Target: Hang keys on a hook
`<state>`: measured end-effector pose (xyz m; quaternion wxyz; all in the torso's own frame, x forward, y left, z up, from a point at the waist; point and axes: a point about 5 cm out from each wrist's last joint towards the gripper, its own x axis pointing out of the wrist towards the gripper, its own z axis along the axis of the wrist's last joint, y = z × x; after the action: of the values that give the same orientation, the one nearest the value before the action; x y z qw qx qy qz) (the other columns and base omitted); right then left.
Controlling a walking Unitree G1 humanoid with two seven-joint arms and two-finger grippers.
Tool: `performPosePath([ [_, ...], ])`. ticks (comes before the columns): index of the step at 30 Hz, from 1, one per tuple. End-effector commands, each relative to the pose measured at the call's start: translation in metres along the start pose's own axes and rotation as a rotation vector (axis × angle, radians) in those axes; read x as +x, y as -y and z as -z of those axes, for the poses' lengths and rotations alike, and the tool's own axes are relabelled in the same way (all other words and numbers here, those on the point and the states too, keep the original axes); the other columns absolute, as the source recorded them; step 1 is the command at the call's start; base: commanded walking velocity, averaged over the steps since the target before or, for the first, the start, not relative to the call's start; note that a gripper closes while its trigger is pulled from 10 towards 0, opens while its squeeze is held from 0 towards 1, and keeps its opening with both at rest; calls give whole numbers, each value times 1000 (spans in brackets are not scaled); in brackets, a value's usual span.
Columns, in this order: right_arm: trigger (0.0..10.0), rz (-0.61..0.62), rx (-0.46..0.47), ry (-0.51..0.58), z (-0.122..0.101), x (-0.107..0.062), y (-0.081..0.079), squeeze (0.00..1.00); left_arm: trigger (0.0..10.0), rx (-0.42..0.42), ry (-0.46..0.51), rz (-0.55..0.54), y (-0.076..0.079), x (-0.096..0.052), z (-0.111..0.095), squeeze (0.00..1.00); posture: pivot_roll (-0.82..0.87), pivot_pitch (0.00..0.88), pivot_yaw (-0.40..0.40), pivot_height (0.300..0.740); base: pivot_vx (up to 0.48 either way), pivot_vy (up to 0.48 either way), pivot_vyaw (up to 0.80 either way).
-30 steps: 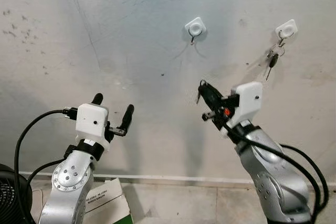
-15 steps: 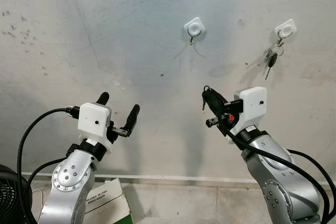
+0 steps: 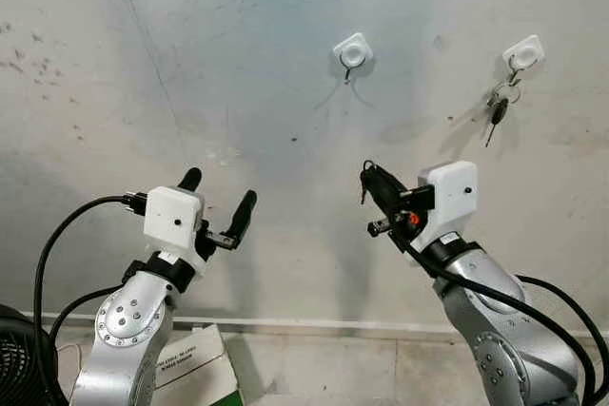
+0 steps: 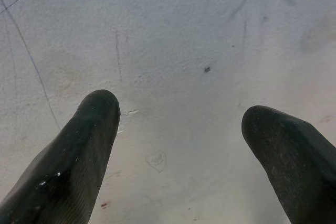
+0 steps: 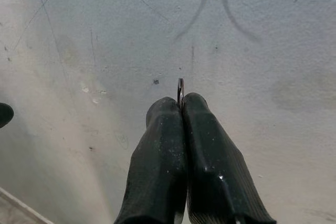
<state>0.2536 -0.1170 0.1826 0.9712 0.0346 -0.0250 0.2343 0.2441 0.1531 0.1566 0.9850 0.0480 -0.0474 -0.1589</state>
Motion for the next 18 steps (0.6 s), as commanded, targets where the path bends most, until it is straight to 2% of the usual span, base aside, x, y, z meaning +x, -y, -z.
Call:
performPosePath([
  [1, 10000, -9, -1, 7, -3, -1, -3, 0, 10000, 2, -2, 14, 1, 0, -2, 0, 75, 0, 71, 740, 251, 0, 0],
  [18, 10000, -7, 3, -2, -1, -2, -4, 0, 10000, -6, -10, 25, 2, 1, 0, 0, 72, 0, 72, 740, 312, 0, 0],
])
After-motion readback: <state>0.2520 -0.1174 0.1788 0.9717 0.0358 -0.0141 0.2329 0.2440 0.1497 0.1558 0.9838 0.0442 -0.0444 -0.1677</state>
